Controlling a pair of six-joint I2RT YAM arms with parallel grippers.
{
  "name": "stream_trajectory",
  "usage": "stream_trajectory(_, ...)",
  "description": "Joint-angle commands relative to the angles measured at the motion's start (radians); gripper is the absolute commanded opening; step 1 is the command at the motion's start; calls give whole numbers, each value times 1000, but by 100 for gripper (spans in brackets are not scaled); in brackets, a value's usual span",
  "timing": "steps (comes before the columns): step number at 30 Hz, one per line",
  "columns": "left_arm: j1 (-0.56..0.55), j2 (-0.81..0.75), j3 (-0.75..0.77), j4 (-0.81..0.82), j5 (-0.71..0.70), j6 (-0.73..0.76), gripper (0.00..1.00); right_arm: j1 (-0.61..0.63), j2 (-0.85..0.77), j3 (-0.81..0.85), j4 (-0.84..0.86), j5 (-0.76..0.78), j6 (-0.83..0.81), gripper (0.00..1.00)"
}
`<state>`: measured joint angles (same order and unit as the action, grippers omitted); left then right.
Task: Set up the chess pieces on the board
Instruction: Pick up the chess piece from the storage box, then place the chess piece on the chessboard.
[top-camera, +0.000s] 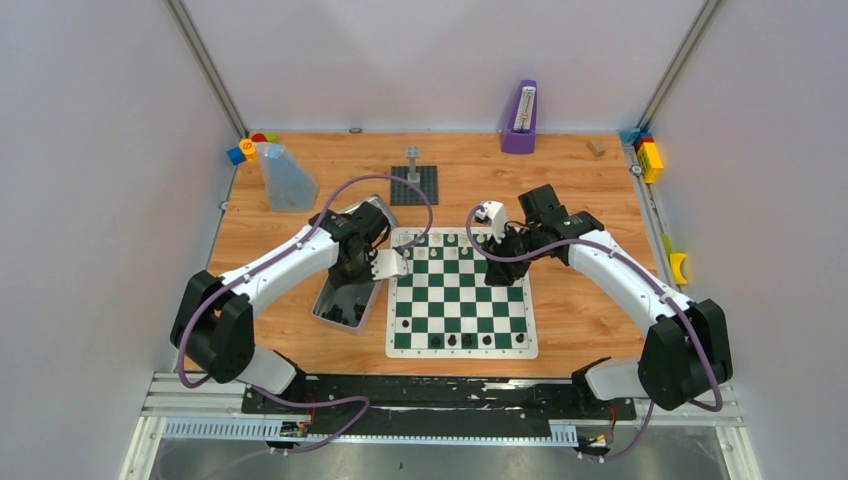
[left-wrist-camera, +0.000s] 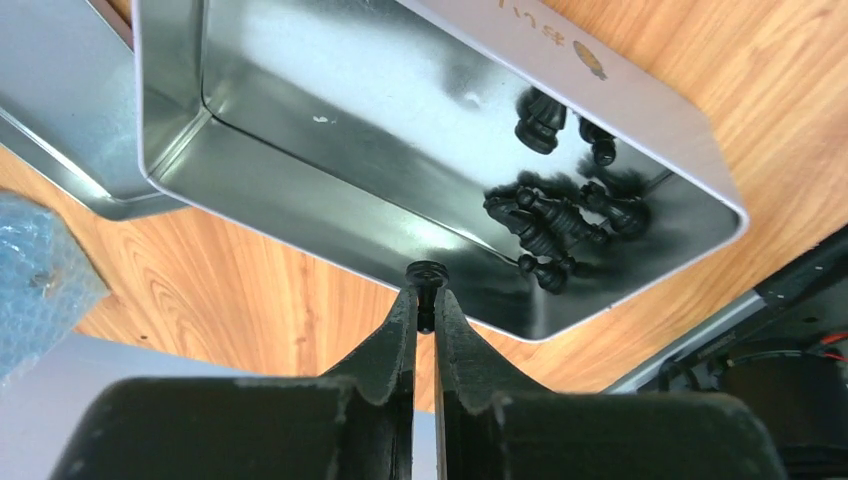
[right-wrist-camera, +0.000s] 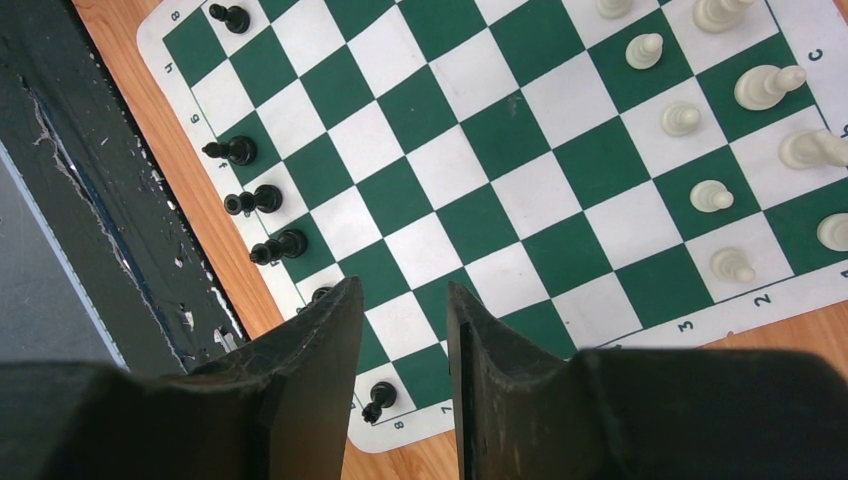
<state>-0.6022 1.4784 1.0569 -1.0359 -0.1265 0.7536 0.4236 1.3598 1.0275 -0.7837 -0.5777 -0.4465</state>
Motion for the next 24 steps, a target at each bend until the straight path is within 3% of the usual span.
stream_trajectory(1,-14,-55,68,-77,74,-69,8,-8,-9,-4,31,-3,-1,37)
stream_trajectory(11,-217,-12,217,-121,157,-198,9,-231,-30,41,30,8,37,35)
stream_trajectory(19,-425,196,399,-120,153,-243,10,-486,-80,53,29,-44,91,34)
stream_trajectory(24,-504,320,445,-102,139,-256,11,-544,-111,37,42,-60,108,34)
